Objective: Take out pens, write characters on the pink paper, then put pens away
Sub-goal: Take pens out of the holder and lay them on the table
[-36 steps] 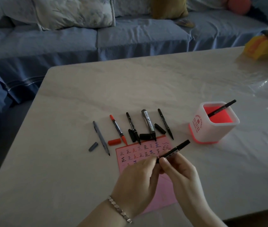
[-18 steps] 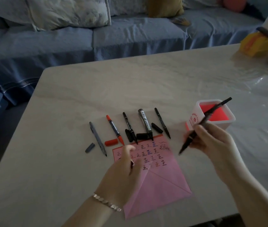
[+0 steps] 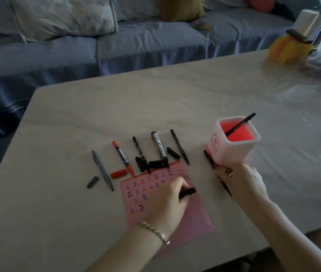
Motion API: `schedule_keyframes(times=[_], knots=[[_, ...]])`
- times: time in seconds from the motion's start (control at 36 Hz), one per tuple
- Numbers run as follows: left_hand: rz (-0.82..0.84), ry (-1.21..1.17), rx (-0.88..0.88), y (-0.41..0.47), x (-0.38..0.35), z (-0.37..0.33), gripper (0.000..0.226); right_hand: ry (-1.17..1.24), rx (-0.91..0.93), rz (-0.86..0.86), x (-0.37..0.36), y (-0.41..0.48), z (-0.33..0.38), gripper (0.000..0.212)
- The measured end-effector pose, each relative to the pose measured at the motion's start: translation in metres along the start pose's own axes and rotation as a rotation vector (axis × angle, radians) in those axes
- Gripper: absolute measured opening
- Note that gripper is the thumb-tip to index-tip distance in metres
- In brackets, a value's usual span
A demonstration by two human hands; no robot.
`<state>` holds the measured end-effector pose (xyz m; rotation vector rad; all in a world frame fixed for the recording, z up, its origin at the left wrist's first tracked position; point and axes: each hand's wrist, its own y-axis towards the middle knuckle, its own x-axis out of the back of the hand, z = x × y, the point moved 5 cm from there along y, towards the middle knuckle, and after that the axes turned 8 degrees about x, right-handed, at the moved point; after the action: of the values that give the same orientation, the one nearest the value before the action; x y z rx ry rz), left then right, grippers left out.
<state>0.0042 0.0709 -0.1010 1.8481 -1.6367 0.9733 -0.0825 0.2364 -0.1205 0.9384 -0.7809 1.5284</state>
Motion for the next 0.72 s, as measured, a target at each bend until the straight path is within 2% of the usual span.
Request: schedule_keyframes(times=[0.08, 0.19, 0.28, 0.39, 0.47, 0.53, 0.61, 0.72], knots=[[-0.012, 0.083, -0.096, 0.021, -0.021, -0.015, 0.010, -0.014, 0.072, -0.073, 0.026, -0.006, -0.002, 0.021], [-0.031, 0.202, -0.195, 0.039, -0.046, -0.029, 0.011, 0.048, 0.192, -0.287, 0.071, -0.012, 0.002, 0.010], [0.019, 0.300, -0.205, 0.045, -0.058, -0.033, 0.017, 0.111, 0.239, -0.354, 0.091, -0.009, 0.004, 0.023], [0.014, 0.289, -0.226, 0.043, -0.054, -0.032, 0.023, 0.130, 0.188, -0.384, 0.096, 0.009, -0.001, 0.040], [0.004, 0.225, -0.218, 0.034, -0.043, -0.028, 0.026, 0.153, 0.080, -0.327, 0.087, 0.034, -0.008, 0.056], [0.004, 0.192, -0.204, 0.027, -0.032, -0.023, 0.023, 0.256, -0.022, -0.274, 0.078, 0.051, -0.012, 0.062], [0.024, 0.153, -0.166, 0.018, -0.015, -0.011, 0.025, 0.441, -0.131, -0.235, 0.068, 0.068, -0.015, 0.054], [-0.021, 0.090, -0.107, 0.011, 0.008, 0.004, 0.024, 0.552, -0.100, -0.315, 0.063, 0.072, -0.015, 0.025]])
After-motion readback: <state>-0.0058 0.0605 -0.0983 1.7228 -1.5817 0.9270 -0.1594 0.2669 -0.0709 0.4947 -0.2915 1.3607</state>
